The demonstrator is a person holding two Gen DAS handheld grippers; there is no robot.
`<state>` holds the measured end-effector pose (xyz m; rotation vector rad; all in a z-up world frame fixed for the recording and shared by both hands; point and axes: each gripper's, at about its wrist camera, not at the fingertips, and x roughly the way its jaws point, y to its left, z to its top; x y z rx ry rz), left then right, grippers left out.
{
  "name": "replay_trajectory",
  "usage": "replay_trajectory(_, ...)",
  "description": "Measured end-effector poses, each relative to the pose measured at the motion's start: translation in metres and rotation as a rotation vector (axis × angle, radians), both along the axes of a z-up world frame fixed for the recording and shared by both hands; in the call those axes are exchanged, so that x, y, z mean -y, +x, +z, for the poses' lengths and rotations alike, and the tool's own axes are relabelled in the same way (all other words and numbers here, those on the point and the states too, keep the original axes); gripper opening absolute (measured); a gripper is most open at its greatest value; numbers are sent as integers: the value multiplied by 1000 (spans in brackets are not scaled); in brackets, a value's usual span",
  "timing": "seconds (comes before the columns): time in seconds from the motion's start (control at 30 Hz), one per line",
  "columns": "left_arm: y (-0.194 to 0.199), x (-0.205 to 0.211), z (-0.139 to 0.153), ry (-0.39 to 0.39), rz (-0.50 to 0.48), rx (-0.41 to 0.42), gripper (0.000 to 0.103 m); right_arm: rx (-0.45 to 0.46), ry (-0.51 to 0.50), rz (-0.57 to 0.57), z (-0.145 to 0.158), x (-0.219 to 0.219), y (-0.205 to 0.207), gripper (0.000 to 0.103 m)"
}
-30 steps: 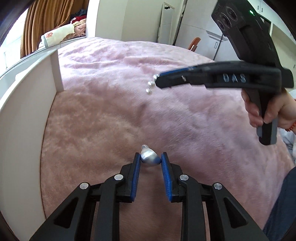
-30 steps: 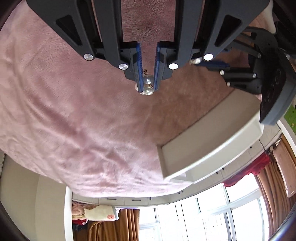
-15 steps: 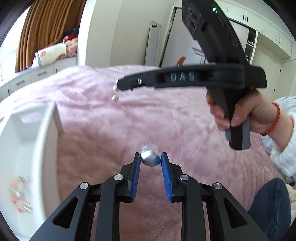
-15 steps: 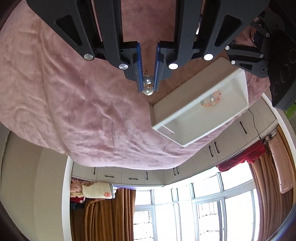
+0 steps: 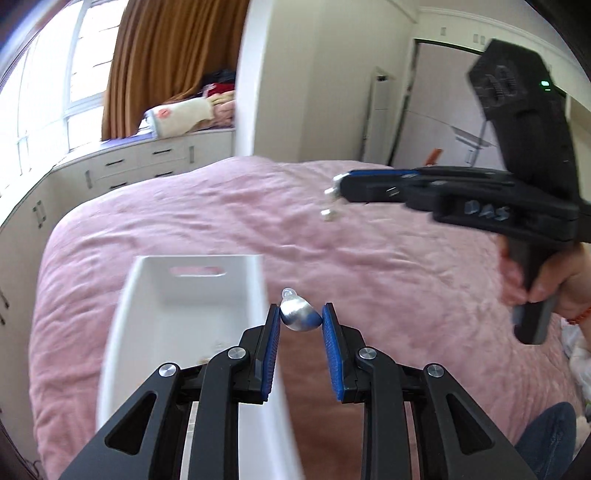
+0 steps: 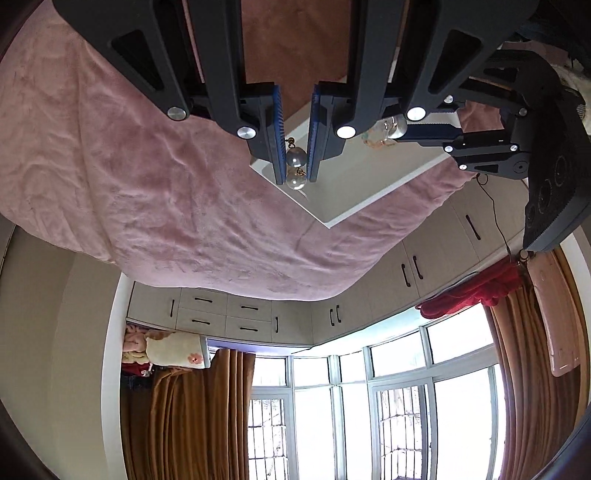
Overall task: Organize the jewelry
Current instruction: 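Carry both earrings over the white tray and open both tools to drop them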
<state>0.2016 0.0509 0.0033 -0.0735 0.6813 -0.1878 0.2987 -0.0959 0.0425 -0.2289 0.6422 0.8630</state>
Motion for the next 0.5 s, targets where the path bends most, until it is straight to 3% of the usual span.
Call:
replay_trajectory(0.23,-3,-58,-23,27,72,-79,28,-51,-29,27,-13,-60,7,12)
replay_trajectory(0.5,9,-77,-76,-13,65,-229,28,-138,-129,22,-59,-125,19,12)
